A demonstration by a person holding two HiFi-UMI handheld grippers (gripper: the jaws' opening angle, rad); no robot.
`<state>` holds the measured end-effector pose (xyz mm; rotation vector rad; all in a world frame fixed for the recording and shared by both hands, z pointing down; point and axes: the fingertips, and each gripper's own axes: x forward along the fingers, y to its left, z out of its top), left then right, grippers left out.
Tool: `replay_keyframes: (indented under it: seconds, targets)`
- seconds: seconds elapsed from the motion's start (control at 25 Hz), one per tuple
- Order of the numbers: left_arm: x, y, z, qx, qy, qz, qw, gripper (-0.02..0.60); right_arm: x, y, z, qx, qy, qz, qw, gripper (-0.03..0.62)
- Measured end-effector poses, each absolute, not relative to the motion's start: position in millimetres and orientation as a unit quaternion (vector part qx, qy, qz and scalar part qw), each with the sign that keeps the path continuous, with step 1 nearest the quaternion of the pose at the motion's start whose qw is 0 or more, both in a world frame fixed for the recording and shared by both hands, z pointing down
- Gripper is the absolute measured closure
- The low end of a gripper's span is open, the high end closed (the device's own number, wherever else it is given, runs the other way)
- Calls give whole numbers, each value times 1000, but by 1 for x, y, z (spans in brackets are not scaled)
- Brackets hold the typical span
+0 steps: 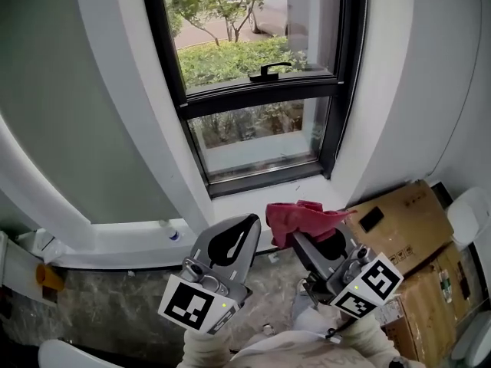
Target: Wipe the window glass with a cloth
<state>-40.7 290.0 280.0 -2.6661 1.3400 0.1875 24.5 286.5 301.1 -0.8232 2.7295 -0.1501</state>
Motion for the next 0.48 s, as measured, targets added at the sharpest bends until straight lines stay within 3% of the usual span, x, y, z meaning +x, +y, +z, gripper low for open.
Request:
replay_keyframes:
  seconds: [0.48]
  targets:
    - [3, 150, 263, -881, 463, 62, 82, 581, 58, 148, 284, -249, 956, -37, 150, 471]
